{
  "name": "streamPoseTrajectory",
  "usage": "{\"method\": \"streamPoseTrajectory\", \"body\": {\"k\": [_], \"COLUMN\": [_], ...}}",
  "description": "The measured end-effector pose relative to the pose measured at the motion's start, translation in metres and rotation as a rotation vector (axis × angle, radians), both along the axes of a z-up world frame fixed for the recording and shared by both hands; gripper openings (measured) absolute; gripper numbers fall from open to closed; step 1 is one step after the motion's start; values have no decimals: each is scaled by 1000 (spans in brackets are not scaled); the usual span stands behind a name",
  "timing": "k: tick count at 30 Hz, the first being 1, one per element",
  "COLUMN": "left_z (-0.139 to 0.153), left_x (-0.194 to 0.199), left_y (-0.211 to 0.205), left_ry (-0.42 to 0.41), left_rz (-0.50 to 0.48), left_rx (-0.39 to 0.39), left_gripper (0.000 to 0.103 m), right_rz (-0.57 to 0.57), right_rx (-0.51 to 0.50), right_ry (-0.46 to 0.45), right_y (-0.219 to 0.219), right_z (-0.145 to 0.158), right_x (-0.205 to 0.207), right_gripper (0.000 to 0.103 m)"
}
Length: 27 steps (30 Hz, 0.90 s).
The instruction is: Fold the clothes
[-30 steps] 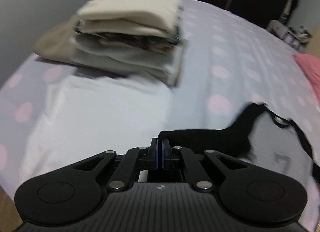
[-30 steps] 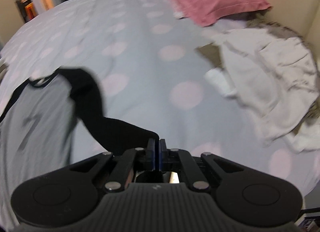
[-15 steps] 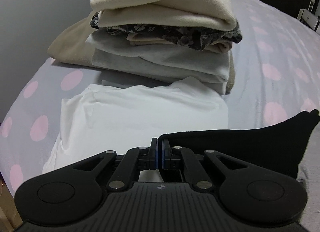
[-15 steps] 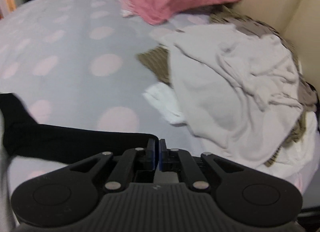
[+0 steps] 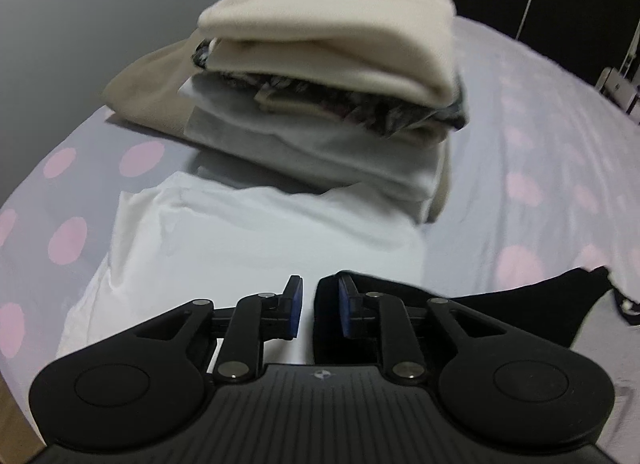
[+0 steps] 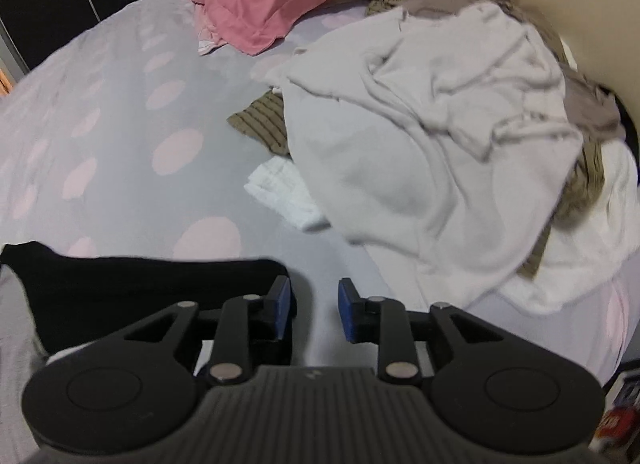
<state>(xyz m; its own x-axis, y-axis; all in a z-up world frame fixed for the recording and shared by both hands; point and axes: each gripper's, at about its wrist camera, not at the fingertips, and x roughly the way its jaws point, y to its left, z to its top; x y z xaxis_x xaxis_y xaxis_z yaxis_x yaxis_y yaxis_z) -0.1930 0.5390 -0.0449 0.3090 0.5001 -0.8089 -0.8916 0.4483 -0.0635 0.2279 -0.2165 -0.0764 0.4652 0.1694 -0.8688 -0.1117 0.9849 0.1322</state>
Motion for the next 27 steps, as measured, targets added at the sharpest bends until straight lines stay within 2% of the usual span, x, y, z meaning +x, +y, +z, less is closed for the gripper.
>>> {"method": "streamPoseTrajectory", "body": {"k": [3, 6, 10, 12, 14, 16, 18, 20, 22, 27], "left_z": [10, 15, 14, 13, 13, 13, 14, 15, 15, 13], "left_x": [3, 4, 5, 6, 7, 8, 7, 6, 7, 13], "left_y": [-11, -18, -20, -21, -21, -23, -24, -23, -22, -24], "left_ry": [-10, -7, -6, -6, -5, -4, -5, -11, -13, -1], "left_rz": [-25, -35, -32, -29, -31, -35, -38, -30, -26, -47], "left_rx": [33, 46, 41, 37, 34, 32, 31, 24, 21, 27], "left_gripper": [21, 24, 24, 24, 24, 24, 24, 24, 24, 24], "right_rz": [36, 104, 171, 212, 226, 232, 234, 245, 239, 158], "right_rx": [32, -33, 24, 45, 15, -20, -59, -98, -117, -93], "right_ry": [85, 74, 18, 26, 29, 40, 57, 61, 57, 0], "right_y": [1, 17, 43, 59, 73, 85, 91, 91, 86, 55], "right_z": [-16, -20, -12, -16, -26, -38, -50, -57, -56, -24], "right_x": [-12, -28, -41, -42, -40, -37, -36, -37, -37, -35], "right_gripper": [30, 30, 30, 30, 30, 41, 43, 37, 10, 10]}}
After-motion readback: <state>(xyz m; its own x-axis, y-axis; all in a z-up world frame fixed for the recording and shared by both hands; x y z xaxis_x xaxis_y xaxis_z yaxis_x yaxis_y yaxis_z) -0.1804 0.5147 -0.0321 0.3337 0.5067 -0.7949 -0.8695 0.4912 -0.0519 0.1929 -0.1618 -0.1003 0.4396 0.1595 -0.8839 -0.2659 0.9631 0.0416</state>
